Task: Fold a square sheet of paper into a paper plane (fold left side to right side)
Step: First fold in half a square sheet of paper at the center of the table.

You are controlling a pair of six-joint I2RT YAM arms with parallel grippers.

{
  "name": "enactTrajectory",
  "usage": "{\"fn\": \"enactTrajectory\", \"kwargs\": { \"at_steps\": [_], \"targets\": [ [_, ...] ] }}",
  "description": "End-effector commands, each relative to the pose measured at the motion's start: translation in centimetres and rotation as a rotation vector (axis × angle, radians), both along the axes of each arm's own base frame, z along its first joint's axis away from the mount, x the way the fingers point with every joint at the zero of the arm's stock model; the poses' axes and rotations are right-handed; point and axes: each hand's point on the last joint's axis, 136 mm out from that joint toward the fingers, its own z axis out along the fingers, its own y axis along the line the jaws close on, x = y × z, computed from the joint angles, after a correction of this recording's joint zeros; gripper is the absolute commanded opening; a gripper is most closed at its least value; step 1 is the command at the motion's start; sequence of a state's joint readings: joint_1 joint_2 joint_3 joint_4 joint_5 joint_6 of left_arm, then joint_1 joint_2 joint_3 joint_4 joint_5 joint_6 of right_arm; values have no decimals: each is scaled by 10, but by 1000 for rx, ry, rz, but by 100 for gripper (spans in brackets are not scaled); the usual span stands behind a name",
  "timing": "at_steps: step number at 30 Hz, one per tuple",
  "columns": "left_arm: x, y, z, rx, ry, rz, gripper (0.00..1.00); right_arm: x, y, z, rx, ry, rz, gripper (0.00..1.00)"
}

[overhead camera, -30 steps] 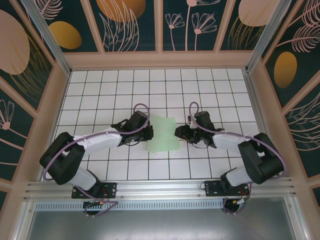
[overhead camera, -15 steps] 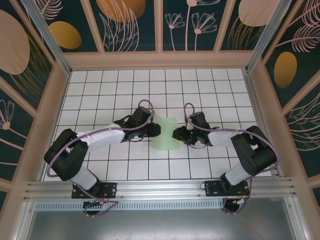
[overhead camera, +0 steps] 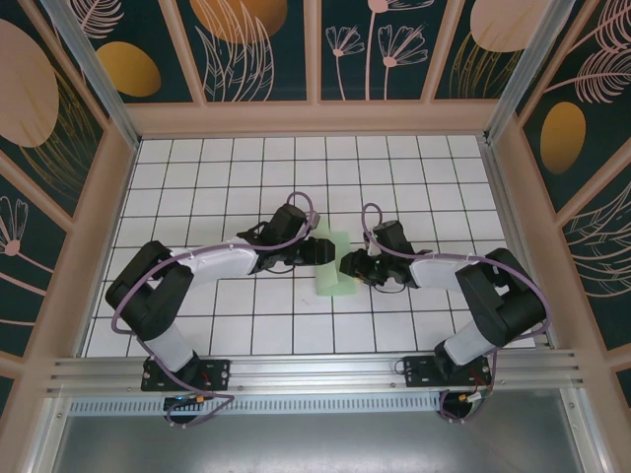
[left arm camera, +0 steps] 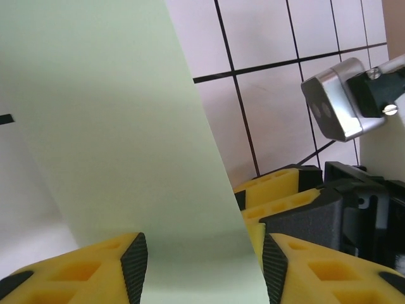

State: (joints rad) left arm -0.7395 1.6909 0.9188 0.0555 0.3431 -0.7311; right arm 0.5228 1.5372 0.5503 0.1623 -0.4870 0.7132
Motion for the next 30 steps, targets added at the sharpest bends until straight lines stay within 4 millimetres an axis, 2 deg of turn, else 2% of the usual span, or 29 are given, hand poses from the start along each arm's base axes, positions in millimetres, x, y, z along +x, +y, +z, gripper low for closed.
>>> {"fn": "enactTrajectory", "kwargs": {
  "at_steps": [1, 4, 8, 11, 15, 19, 30],
  "targets": [
    [6, -10, 10, -52, -5, -12, 55, 4, -17, 4, -15, -37, -39, 45],
    [6, -12, 11, -62, -7, -14, 55, 12, -25, 24, 48, -90, -55, 49],
    [6, -13, 13, -69, -10, -16, 56, 23, -35, 52, 132, -160, -53, 63],
    [6, -13, 2, -56, 9, -15, 56, 28, -30, 71, 230, -197, -28, 66],
    [5, -14, 3, -59, 9, -14, 56, 36, -19, 88, 313, -228, 7, 66],
    [4, -15, 3, -59, 9, -18, 56, 48, -10, 90, 351, -217, 21, 66],
    [2, -17, 4, -63, 10, -25, 55, 64, 12, 71, 395, -149, 73, 63]
  ]
}}
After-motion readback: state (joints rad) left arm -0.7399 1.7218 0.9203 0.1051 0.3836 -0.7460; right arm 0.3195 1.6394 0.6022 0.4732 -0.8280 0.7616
